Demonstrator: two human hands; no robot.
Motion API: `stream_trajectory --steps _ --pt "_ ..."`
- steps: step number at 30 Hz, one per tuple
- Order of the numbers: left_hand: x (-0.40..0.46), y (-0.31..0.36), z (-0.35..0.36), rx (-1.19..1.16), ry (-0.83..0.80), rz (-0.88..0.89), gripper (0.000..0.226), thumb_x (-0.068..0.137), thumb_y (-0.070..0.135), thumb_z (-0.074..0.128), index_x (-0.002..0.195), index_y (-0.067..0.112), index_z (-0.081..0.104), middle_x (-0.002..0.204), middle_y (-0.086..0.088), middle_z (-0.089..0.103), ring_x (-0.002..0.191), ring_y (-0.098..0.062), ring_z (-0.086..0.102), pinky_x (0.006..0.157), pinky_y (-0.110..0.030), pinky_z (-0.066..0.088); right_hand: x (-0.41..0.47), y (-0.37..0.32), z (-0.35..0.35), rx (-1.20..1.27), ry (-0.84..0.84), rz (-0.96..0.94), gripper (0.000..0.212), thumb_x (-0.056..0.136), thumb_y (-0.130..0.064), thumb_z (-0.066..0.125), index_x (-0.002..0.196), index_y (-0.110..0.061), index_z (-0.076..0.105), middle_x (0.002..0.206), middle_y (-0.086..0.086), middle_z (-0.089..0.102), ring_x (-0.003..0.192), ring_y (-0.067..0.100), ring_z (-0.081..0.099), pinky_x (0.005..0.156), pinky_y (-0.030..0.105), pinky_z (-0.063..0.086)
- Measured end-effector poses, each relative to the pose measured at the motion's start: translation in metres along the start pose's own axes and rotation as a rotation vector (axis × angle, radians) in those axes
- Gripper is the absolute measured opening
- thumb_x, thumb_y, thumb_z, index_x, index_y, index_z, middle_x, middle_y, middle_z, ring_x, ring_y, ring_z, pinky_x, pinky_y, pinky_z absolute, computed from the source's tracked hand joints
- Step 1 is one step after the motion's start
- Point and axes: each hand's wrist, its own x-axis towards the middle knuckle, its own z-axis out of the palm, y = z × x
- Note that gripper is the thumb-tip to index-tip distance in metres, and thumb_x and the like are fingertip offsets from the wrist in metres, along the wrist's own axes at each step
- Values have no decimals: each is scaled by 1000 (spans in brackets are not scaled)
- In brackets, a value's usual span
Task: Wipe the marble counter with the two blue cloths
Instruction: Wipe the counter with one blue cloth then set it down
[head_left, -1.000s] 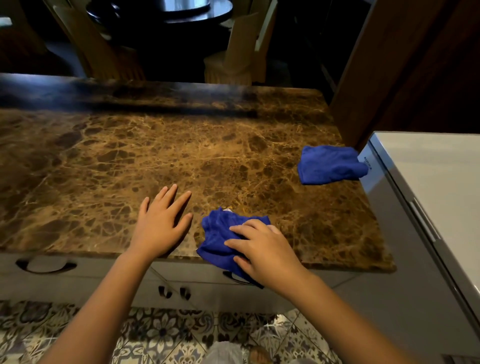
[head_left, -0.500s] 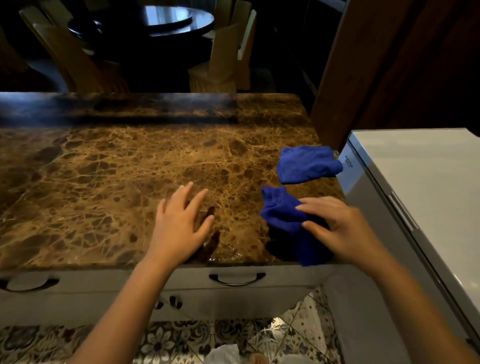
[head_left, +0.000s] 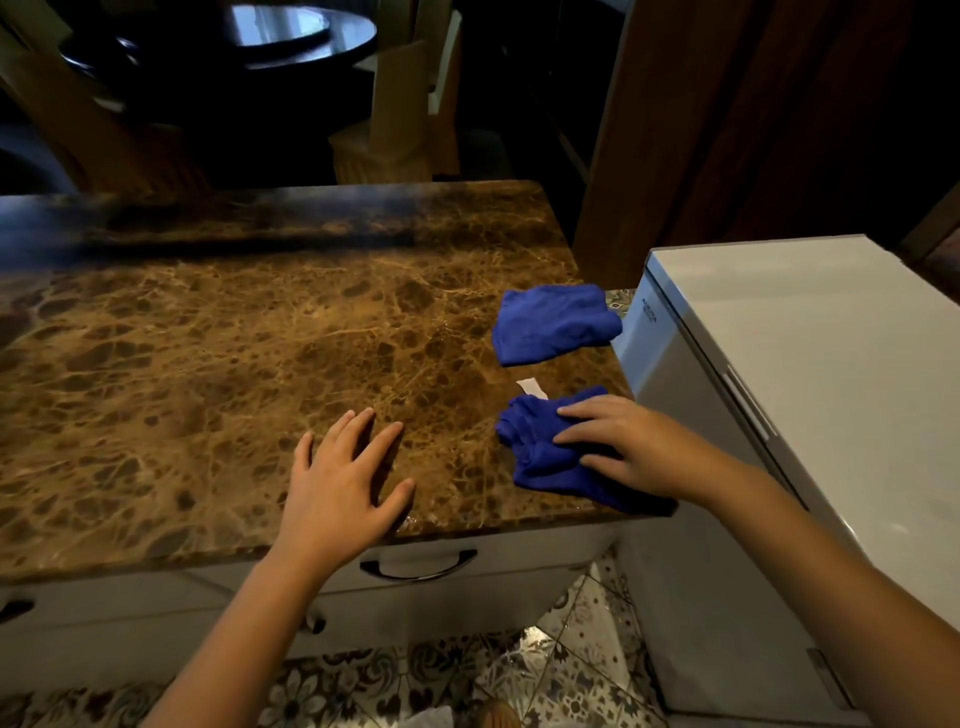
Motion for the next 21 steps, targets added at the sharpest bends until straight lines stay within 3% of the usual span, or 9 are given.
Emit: stream_trajectory --steps 6,10,13,15,17,19,21 --pt "1 -1 1 12 7 2 68 78 64 29 137 31 38 148 -9 36 139 -25 24 109 -57 15 -13 15 14 75 -80 -33 53 90 -25 58 137 -33 33 151 -8 11 138 8 0 112 33 10" --pt "0 -1 1 7 3 2 68 78 64 28 137 31 37 148 -8 34 139 -25 23 110 -56 15 -13 20 6 106 -217 -48 63 86 -31 62 135 -44 24 152 -10 3 137 4 -8 110 30 3" --pt "0 -1 0 3 1 5 68 78 64 28 137 31 37 148 -9 34 139 -25 22 110 -57 14 -6 17 -3 101 -304 -20 66 82 -27 65 135 -43 29 153 -8 5 137 4 -7 111 33 2" --pt "0 -1 0 -1 3 3 68 78 65 28 137 31 37 149 -9 34 139 -25 22 110 -56 14 -3 11 -2 71 -231 24 60 79 -35 60 133 -40 37 153 -7 9 137 4 -5 113 40 0" --pt "0 -1 0 -2 4 2 69 78 65 27 137 32 37 149 -8 33 139 -24 22 110 -56 13 -3 2 11 34 -30 79 58 78 -57 45 133 -41 36 153 -5 12 138 7 -4 113 48 0" --pt "0 -1 0 -2 1 3 69 78 66 26 138 32 36 149 -8 33 140 -24 21 111 -56 13 -4 -7 29 -19 72 130 66 79 -74 24 138 -44 20 154 -4 7 139 11 -6 112 53 1" --pt "0 -1 1 -3 -3 5 69 78 66 26 138 32 36 150 -8 32 140 -24 20 111 -56 13 -5 -9 44 -113 72 147 68 79 -75 13 140 -45 8 155 -3 4 139 13 -8 111 54 1"
